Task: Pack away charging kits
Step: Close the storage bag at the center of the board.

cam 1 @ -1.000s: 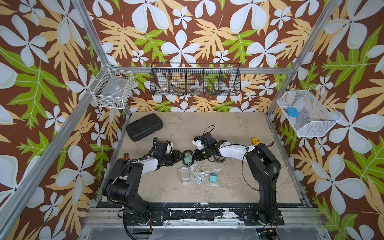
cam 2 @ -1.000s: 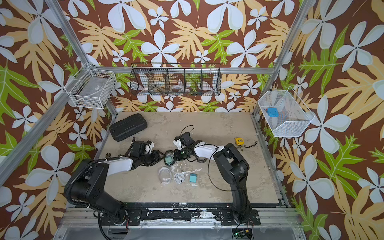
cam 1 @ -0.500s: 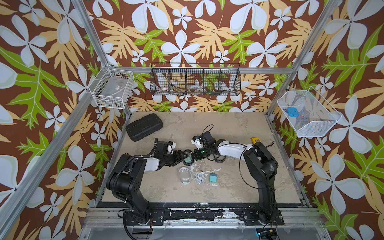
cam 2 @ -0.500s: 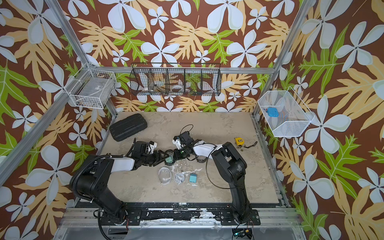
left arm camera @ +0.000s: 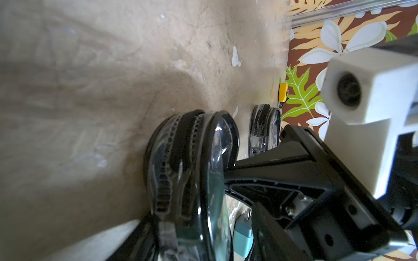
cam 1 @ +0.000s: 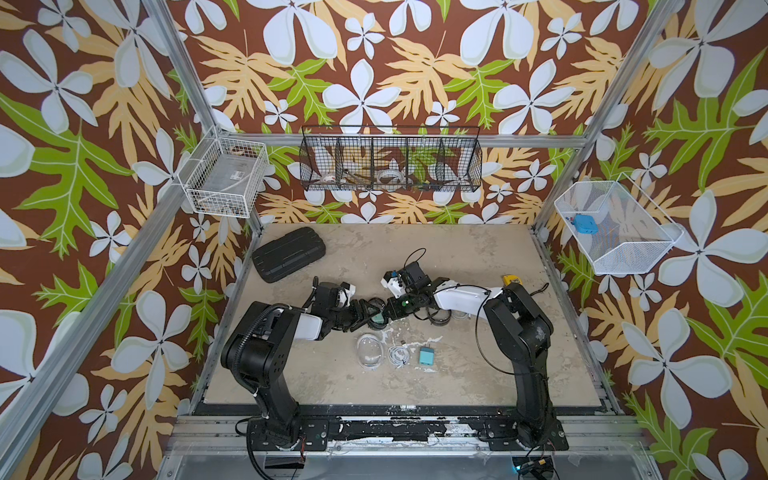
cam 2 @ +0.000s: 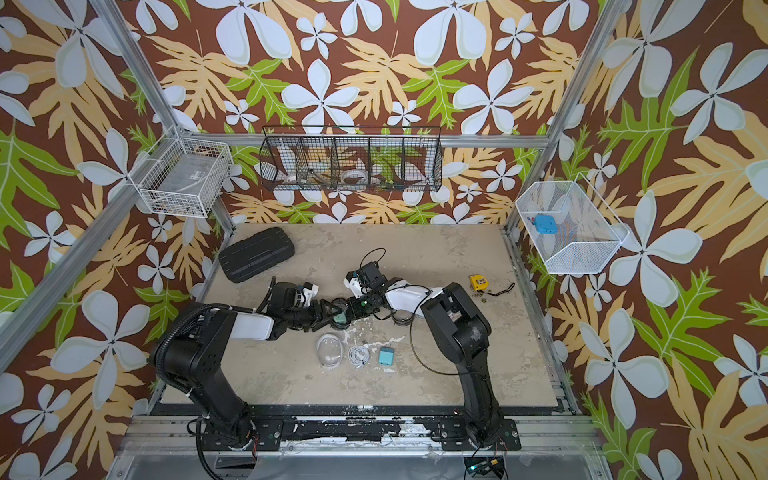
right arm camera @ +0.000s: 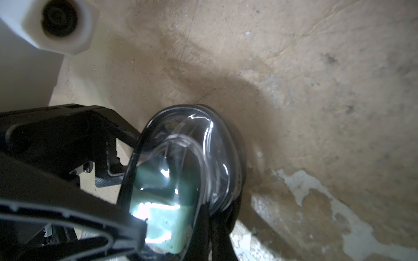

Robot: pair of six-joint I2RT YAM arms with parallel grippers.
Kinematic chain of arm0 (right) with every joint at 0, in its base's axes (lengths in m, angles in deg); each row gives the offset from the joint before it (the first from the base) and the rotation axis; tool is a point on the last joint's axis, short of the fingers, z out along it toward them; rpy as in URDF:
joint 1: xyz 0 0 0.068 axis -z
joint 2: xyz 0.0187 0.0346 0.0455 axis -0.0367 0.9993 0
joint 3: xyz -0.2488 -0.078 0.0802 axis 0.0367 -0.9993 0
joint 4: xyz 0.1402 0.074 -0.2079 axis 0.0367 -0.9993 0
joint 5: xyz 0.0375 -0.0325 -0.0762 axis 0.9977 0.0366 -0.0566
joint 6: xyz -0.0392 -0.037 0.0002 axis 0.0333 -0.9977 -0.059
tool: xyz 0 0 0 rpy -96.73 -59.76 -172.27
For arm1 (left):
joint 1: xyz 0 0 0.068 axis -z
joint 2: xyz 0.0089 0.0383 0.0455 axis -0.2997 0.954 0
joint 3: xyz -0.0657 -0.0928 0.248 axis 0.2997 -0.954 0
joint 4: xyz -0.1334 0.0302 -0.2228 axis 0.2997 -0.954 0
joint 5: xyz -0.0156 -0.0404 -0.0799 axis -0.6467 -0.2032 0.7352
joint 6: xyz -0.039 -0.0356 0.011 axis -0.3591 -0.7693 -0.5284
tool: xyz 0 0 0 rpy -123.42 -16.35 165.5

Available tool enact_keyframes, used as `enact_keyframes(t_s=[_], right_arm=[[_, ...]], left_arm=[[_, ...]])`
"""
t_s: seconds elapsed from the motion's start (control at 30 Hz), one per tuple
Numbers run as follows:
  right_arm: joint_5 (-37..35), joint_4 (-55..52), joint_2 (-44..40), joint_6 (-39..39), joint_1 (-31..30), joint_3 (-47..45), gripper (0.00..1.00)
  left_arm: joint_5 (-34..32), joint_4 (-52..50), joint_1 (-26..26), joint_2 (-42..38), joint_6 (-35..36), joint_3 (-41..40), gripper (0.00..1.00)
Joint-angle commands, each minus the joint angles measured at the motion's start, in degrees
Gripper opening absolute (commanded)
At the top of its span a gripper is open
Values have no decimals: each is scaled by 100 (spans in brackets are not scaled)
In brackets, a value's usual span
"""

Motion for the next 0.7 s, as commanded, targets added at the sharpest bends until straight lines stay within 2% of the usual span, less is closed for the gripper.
enact_keyframes(t_s=[0.0,0.3,0.37,0.47,0.67], right_arm=[[-65,-93,-25,-87,-14,-12,3],[-200,-144,-153,-165,-40,-29,4],[-266,-206,-198,-233,-57,18,4],[-312,-314,-226,-310,-73,111,5],[-394,-463,-261,-431,-85,259,6]], left_arm=[[60,-171,119,119,-56,85,64],[-204,-241,161,317,-198,159,50],[-273,-217,160,342,-257,156,43],[-292,-124,159,417,-389,203,26],[-243,-94,161,476,-394,380,25]])
